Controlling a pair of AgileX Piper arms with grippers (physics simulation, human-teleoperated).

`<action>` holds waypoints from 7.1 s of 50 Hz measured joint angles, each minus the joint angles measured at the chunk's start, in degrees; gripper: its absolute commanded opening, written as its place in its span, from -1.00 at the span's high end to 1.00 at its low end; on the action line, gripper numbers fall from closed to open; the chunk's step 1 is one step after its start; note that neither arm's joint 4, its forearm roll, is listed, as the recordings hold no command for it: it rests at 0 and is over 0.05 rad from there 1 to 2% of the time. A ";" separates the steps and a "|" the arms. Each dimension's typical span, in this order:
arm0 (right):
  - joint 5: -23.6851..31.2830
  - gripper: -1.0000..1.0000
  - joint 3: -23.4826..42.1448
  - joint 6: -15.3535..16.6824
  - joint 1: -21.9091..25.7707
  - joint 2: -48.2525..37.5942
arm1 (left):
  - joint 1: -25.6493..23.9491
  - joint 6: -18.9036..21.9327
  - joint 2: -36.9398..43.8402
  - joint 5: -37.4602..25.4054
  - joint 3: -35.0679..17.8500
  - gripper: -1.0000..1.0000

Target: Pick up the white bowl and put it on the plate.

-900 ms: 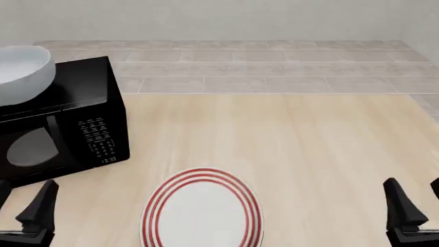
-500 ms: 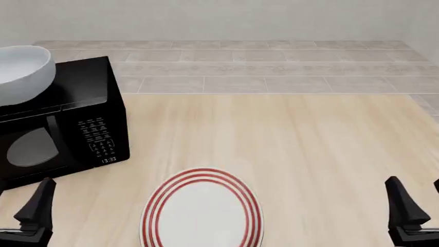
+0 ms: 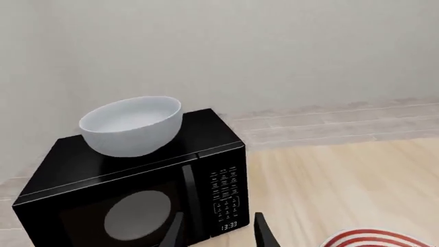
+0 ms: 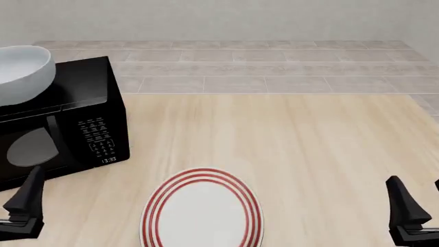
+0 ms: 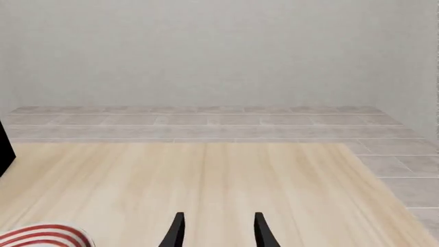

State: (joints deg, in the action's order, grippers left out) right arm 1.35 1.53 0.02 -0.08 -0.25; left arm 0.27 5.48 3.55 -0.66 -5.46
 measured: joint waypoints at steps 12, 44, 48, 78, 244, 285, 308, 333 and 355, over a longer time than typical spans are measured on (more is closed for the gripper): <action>0.03 -1.00 0.03 0.00 -0.01 0.00 | 0.46 6.89 5.31 -4.56 -8.99 -1.00; 0.04 -1.00 0.04 0.00 -0.01 0.00 | 2.00 28.60 11.39 -19.18 -30.17 -1.00; 0.04 -1.00 0.04 0.00 -0.01 0.00 | 2.20 30.91 12.92 -20.85 -32.91 -1.00; 0.04 -1.00 0.04 0.00 -0.01 0.00 | 2.56 43.91 29.25 -32.22 -50.25 -1.00; 0.04 -1.00 0.04 0.00 -0.01 0.00 | 14.23 49.47 69.39 -22.71 -54.30 -1.00; 0.04 -1.00 0.04 0.00 -0.01 0.00 | 15.46 50.65 71.86 -18.68 -52.72 1.00; 0.04 -1.00 0.04 -0.01 -0.01 0.00 | 14.30 51.21 66.26 -24.76 -53.76 1.00; 0.04 -1.00 0.04 0.00 -0.01 0.00 | 2.93 45.08 54.77 -38.93 -58.30 1.00; 0.04 -1.00 0.04 0.00 -0.01 0.00 | -13.19 33.78 49.66 -48.96 -64.68 1.00</action>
State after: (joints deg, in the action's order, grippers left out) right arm 1.39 1.56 0.02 -0.09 -0.25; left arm -12.93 39.26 53.21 -49.62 -70.14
